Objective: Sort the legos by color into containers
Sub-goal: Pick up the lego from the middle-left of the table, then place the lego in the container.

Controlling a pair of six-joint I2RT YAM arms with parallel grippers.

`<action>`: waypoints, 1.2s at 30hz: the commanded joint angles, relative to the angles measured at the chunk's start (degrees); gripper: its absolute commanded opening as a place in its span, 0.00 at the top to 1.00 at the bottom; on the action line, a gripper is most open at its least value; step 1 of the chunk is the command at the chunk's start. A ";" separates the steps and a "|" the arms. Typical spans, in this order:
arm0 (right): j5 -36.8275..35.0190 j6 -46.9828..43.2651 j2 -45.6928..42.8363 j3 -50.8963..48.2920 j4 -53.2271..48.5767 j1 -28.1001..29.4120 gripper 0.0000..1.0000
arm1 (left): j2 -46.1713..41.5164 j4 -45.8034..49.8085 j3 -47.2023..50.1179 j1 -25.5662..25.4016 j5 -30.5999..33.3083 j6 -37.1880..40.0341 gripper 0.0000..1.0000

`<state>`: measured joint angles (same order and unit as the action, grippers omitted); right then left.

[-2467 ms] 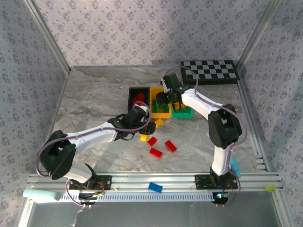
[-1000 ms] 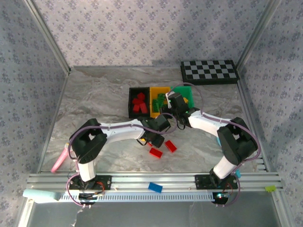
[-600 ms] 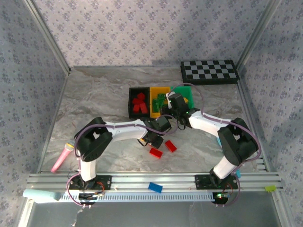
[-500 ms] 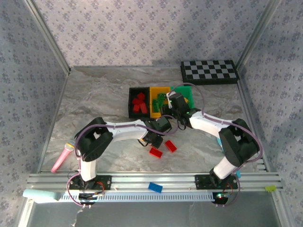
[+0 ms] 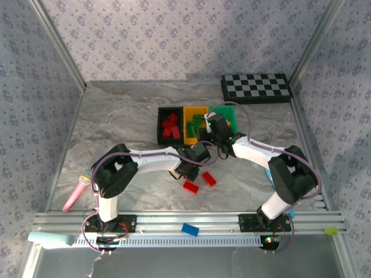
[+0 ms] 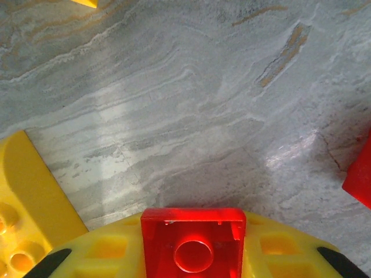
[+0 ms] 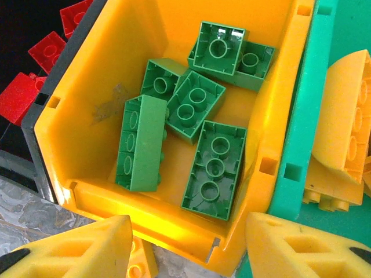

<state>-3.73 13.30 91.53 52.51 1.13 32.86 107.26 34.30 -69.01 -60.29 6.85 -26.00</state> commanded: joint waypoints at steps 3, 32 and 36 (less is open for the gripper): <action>-0.70 1.03 -1.24 -0.44 0.54 -0.51 0.45 | -1.93 -0.01 -0.96 0.18 2.28 -0.10 0.74; -1.23 1.38 -3.81 -1.83 1.07 -0.50 0.45 | -9.76 -7.00 -2.22 3.14 6.01 -1.75 0.77; -1.26 1.64 -3.71 -2.15 1.54 -0.69 0.45 | -11.51 -5.53 -4.24 6.27 7.25 -1.39 0.77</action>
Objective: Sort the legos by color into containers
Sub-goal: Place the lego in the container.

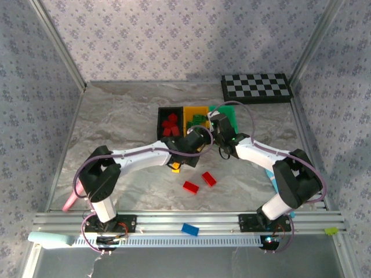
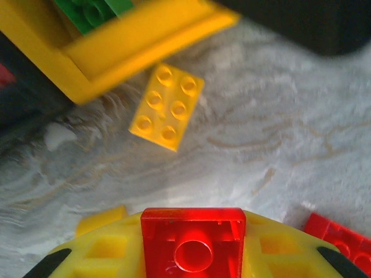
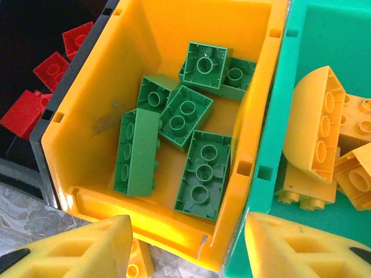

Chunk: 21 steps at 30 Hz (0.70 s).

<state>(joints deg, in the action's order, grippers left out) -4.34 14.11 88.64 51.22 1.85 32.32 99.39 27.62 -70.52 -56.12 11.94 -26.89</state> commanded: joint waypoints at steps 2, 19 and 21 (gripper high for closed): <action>-0.63 0.83 -0.79 -0.95 0.87 -0.19 0.45 | -4.50 1.08 -3.11 4.75 1.53 0.50 0.77; -0.59 1.45 -1.62 -1.56 1.32 -0.30 0.45 | 6.28 8.50 -21.75 21.47 -3.24 10.12 0.73; -0.58 1.45 -1.77 -1.63 1.43 -0.28 0.45 | 8.67 9.51 -24.02 22.02 -1.65 11.20 0.73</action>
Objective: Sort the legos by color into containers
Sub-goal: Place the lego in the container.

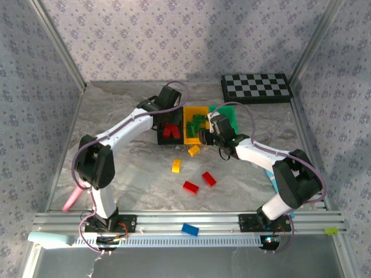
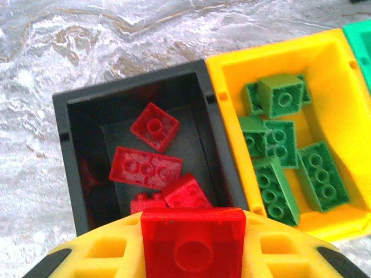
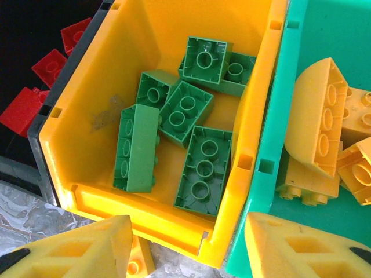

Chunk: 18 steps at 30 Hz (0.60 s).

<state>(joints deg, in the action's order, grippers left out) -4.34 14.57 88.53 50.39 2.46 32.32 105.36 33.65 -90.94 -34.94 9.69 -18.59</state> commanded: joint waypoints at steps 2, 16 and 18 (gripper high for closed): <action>-0.66 1.08 -1.82 -0.95 0.96 -0.37 0.44 | 4.45 3.44 -4.86 1.51 0.39 3.27 0.72; -0.39 1.43 -1.39 -0.89 1.05 -0.50 0.44 | 6.65 7.63 -8.59 0.72 4.12 2.50 0.19; -0.28 1.56 -1.34 -0.91 1.02 -0.48 0.44 | 4.82 6.48 -6.64 -0.52 4.18 2.49 0.19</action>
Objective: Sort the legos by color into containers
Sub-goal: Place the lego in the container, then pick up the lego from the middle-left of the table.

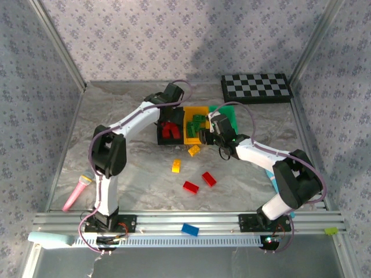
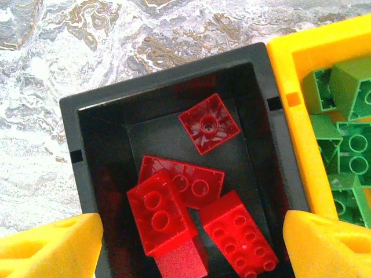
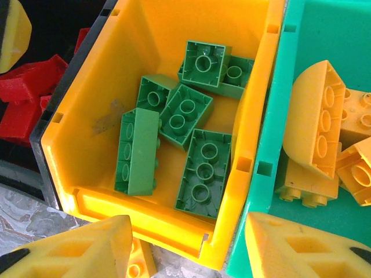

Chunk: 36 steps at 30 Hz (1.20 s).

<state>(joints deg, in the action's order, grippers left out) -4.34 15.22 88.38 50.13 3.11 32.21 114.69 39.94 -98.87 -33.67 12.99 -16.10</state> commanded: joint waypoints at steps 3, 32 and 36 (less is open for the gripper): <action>-0.20 0.96 -0.92 -0.54 0.45 -0.39 0.44 | -6.86 -0.71 4.39 -4.26 1.12 0.27 0.18; -2.21 1.82 -2.85 -3.45 2.39 -3.22 0.44 | -12.21 -7.02 20.04 -25.42 5.04 -2.86 0.19; -2.13 2.33 -3.03 -3.87 2.50 -4.06 0.44 | -12.18 -8.86 22.01 -27.05 2.37 -3.83 0.19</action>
<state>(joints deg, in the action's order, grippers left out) -5.19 16.32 86.76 46.89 4.62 28.91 102.59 32.23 -78.22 -59.86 16.95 -18.81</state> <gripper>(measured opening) 0.558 0.813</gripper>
